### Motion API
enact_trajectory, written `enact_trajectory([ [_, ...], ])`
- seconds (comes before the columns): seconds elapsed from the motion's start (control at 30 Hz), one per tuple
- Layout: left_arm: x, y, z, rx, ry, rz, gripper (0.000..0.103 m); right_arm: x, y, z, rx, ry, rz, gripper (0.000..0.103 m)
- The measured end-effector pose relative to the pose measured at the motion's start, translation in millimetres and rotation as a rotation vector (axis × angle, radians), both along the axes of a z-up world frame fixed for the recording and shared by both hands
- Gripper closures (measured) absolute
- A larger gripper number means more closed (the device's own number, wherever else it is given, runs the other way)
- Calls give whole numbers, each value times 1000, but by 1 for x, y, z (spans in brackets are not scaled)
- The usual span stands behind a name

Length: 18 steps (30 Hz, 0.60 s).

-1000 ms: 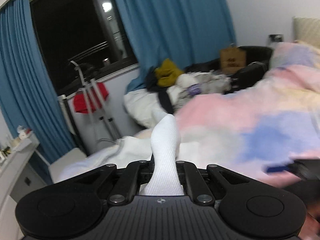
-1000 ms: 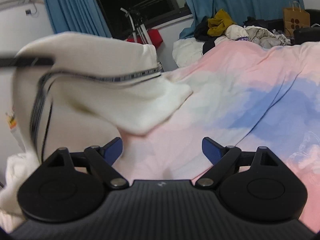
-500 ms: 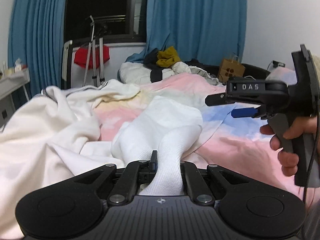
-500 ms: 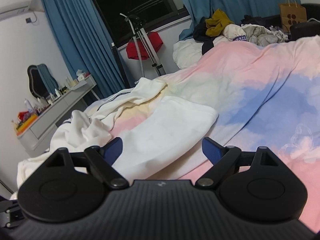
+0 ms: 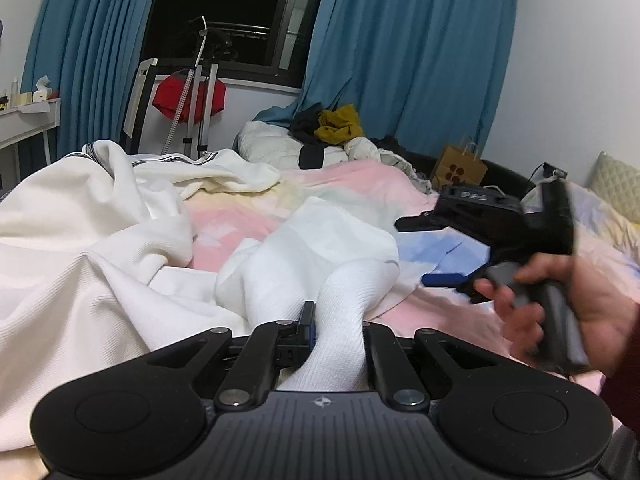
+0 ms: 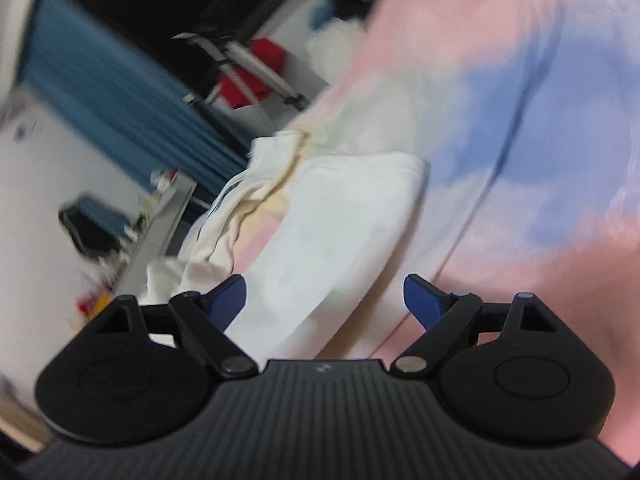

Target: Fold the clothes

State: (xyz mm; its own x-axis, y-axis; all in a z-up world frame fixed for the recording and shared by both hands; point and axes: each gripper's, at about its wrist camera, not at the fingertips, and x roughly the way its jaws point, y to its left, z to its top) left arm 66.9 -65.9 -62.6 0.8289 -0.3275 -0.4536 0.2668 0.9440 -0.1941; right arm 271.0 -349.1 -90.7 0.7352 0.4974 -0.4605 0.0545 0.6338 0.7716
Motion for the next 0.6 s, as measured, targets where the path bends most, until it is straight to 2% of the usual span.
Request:
enact_trajectory([
  [0.13, 3, 3, -3, -36, 11, -10, 96, 32, -11, -27, 142, 80, -33, 26],
  [0.23, 7, 7, -6, -83, 24, -24, 95, 47, -4, -35, 167, 61, -24, 35],
  [0.33, 12, 9, -10, -106, 24, -38, 95, 59, 7, -36, 120, 47, -10, 64],
  [0.37, 13, 9, -12, -110, 27, -42, 95, 60, 10, -36, 92, 46, -15, 82],
  [0.4, 14, 9, -13, -117, 30, -47, 95, 60, 12, -35, 63, 46, -22, 92],
  [0.5, 16, 8, -14, -139, 29, -62, 94, 58, 14, -26, 19, 16, -45, 96],
  [0.6, 14, 7, -13, -151, 18, -75, 93, 48, 7, 2, 0, -72, -91, 97],
])
